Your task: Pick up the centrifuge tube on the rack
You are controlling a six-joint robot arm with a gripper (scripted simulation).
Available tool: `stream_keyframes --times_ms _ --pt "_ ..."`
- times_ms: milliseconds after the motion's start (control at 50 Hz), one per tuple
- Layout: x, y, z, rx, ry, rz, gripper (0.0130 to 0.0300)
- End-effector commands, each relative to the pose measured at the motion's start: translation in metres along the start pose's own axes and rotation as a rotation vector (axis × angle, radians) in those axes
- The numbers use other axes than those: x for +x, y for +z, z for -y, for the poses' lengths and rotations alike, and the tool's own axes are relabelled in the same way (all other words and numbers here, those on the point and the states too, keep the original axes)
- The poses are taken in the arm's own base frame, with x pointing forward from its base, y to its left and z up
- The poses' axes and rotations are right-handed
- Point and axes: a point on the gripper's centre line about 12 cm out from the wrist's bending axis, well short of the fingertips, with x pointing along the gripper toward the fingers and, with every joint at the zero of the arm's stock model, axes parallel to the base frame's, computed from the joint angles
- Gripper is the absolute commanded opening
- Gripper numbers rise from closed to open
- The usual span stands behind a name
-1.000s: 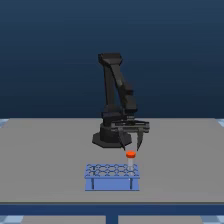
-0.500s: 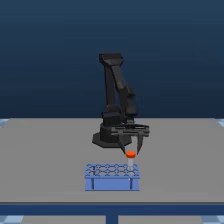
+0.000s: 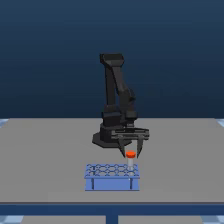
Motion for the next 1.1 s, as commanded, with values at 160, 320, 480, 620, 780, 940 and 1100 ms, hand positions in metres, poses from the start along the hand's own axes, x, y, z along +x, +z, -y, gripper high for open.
stream_keyframes --times_ms 160,320,480,620,780,940,1100 --pt "0.0009 -0.0010 0.0004 0.009 -0.004 0.005 0.0300" --pt "0.0009 -0.0010 0.0004 0.009 -0.004 0.005 0.0300" --pt "0.0009 -0.0010 0.0004 0.009 -0.004 0.005 0.0130" --pt "0.0009 -0.0010 0.0004 0.009 -0.004 0.005 0.0130" --pt "0.0009 -0.0010 0.0006 0.009 -0.004 0.005 0.0130" --pt "0.0002 0.0003 0.0006 0.009 -0.004 0.005 0.0130" --pt "-0.0014 0.0029 0.0006 0.009 -0.004 0.005 0.0130"
